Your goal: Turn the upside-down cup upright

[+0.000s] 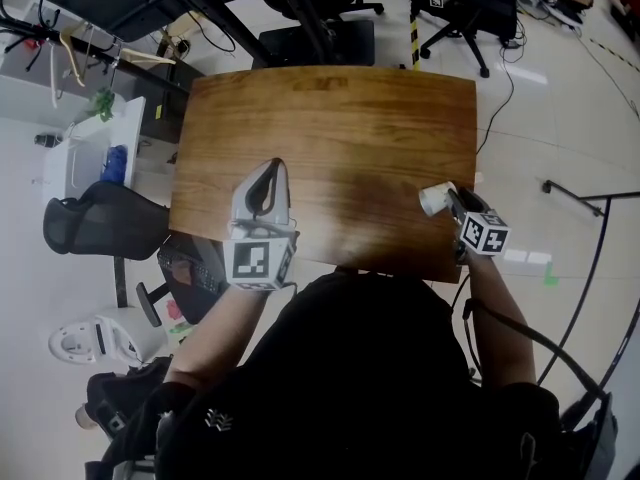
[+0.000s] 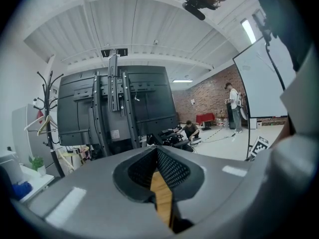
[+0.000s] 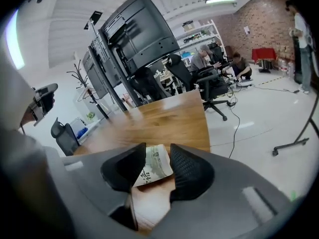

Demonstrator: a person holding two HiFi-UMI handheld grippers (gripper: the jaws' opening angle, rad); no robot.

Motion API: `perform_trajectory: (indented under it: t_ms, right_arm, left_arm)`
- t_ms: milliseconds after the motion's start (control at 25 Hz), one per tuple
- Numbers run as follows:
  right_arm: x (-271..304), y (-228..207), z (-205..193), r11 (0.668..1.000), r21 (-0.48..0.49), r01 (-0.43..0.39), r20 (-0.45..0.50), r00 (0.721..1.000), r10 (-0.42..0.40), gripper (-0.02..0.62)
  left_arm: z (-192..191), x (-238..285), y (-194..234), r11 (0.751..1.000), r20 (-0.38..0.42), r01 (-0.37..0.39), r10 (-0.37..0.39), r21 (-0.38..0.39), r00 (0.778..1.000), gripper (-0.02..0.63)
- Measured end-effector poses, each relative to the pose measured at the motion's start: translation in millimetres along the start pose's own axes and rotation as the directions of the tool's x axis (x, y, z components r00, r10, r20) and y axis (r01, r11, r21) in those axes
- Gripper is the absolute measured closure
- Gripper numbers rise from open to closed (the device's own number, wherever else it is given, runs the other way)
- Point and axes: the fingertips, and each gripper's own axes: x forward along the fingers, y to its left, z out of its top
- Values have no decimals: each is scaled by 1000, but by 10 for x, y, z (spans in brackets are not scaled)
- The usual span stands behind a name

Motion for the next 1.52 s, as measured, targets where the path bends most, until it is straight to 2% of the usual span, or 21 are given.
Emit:
perform_trajectory:
  t_ms: [160,320,560,720,880,1000,1240,1400,1520]
  right_arm:
    - [31,41,15,999,29,-27,6,1000,27,464]
    - [48,53,21,999,19,-31,11,999,31,477]
    - [28,166,98,994,-107,-17,22,1000,19,523]
    - [3,368,194,969,-245,-16,23,999,23,546]
    - [-8,665,248,917,-397,-43,-4,999,45,563]
    - [-7,837,285,884,-464,-58,-13,998,59,574]
    - [50,968,215,844,-533,-61,-41,998,47,588]
    - [118,981,68,847,-527,-72,-82,996,33,588]
    - [141,979,56,858,-510,-59,-73,997,25,588]
  left_arm:
    - [38,7,-48,1000,4,2,-2,7,1000,606]
    - [40,10,-69,1000,0,0,0,11,1000,606]
    - [57,15,-61,1000,4,0,0,14,1000,606]
    - [83,31,-78,1000,13,11,-11,13,1000,606]
    - [80,38,-60,1000,19,12,-13,16,1000,606]
    - [114,37,-56,999,27,18,-19,36,999,606]
    - [51,18,8,1000,30,15,-15,14,999,606]
    - [75,9,35,1000,34,11,-11,9,999,606]
    - [47,-1,69,1000,31,13,-13,10,999,606]
